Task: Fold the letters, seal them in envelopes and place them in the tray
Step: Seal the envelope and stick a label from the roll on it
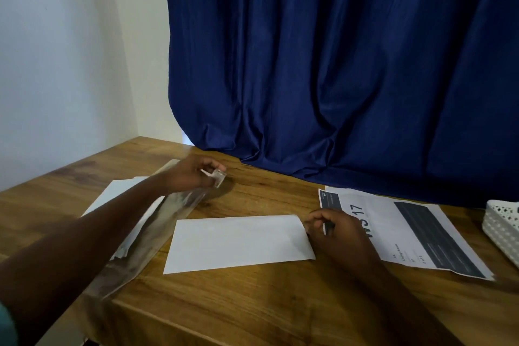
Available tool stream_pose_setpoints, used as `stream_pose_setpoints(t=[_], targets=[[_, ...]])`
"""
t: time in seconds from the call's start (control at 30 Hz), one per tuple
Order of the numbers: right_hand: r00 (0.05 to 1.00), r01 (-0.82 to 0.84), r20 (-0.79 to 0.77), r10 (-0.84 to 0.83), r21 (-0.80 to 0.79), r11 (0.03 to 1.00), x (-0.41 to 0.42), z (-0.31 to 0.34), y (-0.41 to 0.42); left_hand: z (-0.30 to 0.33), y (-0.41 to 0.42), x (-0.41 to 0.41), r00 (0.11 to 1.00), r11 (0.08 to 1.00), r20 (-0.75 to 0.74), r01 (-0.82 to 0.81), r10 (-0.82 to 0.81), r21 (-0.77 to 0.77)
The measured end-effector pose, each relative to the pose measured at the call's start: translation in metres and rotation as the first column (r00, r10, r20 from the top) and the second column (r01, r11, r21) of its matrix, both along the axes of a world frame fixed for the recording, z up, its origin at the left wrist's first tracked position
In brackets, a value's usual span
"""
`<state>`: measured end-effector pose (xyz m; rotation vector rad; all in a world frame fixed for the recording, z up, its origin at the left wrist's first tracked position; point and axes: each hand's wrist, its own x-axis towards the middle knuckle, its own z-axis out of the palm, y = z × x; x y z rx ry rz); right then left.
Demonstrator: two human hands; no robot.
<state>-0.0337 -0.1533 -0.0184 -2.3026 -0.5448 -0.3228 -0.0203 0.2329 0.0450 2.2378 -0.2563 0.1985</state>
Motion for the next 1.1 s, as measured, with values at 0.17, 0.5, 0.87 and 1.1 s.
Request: stream_pose_setpoints(t=[0.17, 0.5, 0.87, 1.1], targets=[[0.999, 0.034, 0.030, -0.038, 0.145, 0.989, -0.003, 0.010, 0.001, -0.007, -0.085, 0.005, 0.986, 0.763, -0.077, 0.066, -0.150, -0.643], [0.912, 0.130, 0.398, -0.102, -0.044, 0.990, -0.003, 0.021, -0.028, -0.039, -0.215, 0.011, 0.864, 0.373, -0.305, -0.150, -0.400, -0.915], [0.928, 0.081, 0.373, 0.001, -0.202, 0.976, 0.010, 0.016, -0.032, -0.042, -0.213, 0.006, 0.833, 0.468, -0.323, -0.089, -0.448, -0.879], [0.944, 0.068, 0.323, -0.059, -0.015, 0.998, 0.007, 0.018, -0.033, -0.041, -0.213, 0.002, 0.823, 0.556, -0.228, 0.125, -0.521, -0.822]])
